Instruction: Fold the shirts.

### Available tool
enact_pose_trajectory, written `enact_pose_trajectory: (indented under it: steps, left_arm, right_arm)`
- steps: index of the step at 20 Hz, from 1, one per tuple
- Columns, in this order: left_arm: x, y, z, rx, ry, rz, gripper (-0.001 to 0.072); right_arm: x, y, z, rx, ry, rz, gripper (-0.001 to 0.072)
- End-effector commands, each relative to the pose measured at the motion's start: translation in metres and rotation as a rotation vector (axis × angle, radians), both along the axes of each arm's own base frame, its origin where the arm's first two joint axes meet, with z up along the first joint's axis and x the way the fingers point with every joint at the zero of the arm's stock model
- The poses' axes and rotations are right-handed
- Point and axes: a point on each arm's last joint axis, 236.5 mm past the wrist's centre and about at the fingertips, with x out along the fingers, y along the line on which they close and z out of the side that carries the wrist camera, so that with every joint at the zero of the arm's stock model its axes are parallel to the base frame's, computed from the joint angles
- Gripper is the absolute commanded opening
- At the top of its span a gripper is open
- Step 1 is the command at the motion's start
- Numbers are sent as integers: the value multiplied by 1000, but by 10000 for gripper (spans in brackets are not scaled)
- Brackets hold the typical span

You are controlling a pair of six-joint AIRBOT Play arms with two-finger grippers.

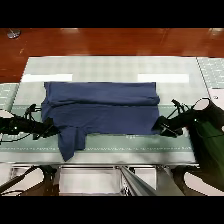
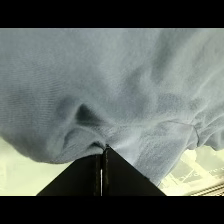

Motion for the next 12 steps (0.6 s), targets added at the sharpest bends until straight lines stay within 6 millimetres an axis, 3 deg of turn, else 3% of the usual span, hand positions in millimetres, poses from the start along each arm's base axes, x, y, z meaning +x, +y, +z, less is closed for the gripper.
enact_pose_trajectory:
  steps: [1, 2, 3, 4, 5, 8, 12]
  left_arm:
    - [0, 0, 0, -2, -4, -5, 26]
    - [1, -1, 1, -7, -6, -1, 26]
    - [3, -3, 2, -16, -11, 7, 26]
    - [5, -4, 3, -22, -15, 12, 26]
    - [7, -4, 5, -23, -20, 15, 26]
    - [29, 4, 21, -9, -77, 6, 26]
    - [97, 38, 56, 118, -328, -17, 26]
  right_arm:
    - [37, 16, 5, 49, -110, -79, 616]
    - [39, 20, 6, 51, -122, -63, 597]
    - [38, 25, 6, 52, -122, -39, 407]
    - [38, 30, 7, 54, -133, -8, 114]
    - [40, 33, 10, 57, -157, 26, 26]
    - [58, 21, 25, 30, -201, 54, 26]
    - [108, 2, 52, 13, -314, -18, 26]
